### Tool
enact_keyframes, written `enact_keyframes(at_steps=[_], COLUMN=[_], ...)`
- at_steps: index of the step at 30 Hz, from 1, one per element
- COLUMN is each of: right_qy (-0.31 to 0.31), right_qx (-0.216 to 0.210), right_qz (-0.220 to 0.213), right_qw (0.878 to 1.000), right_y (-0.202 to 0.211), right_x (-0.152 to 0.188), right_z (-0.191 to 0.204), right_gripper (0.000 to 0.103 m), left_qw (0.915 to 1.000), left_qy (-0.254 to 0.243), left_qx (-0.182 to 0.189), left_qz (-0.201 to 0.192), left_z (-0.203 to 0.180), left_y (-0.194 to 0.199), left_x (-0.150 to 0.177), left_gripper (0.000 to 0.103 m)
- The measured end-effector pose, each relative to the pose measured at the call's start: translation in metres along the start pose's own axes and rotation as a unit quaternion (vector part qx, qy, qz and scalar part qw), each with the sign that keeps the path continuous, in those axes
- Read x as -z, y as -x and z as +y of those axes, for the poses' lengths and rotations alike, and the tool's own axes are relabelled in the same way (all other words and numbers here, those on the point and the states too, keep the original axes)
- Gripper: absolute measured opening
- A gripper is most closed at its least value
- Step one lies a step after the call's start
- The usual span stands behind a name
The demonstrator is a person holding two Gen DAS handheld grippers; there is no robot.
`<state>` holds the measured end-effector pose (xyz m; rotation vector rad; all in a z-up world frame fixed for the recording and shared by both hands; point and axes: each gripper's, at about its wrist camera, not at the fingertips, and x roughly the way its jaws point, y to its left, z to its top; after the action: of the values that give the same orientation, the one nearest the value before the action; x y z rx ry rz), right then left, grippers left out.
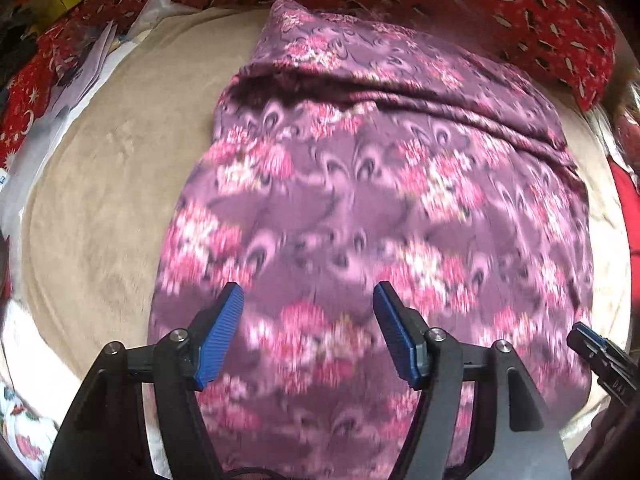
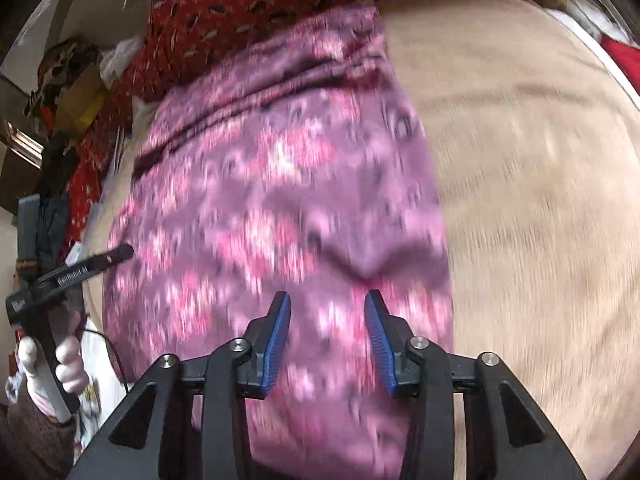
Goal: Fold small clothes
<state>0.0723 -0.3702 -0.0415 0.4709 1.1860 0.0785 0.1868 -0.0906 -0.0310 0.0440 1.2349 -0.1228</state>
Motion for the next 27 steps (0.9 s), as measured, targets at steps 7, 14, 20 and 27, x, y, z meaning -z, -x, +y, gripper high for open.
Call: enact_keyframes(at_steps=[7, 14, 20, 27], right_qy=[0.0, 0.004, -0.038, 0.031], right_qx=[0.01, 0.065, -0.018, -0.029], right_qz=[-0.011, -0.035, -0.028, 0.003], right_qw=[1.0, 0.997, 0.999, 0.999], right_y=[0.027, 0.058, 0.06, 0.039], right_x=[0.035, 0.058, 0.086, 0.104], right_z=[-0.003, -0.027, -0.06, -0.034], right_gripper=[0.041, 0.054, 0.054, 0.056], left_qw=[0.9999, 0.9935, 0.9779, 0.9592], left_qy=[-0.008, 0.064, 0.129, 0.127], left_qx=[0.012, 0.089, 0.139, 0.202], left_qz=[-0.004, 0.028, 0.088, 0.152], left_z=[0.009, 0.086, 0.136, 0.118], left_y=[0.023, 0.036, 0.015, -0.017], left_x=[0.025, 0.056, 0.095, 0.127], left_gripper=[0.067, 0.067, 0.067, 0.067])
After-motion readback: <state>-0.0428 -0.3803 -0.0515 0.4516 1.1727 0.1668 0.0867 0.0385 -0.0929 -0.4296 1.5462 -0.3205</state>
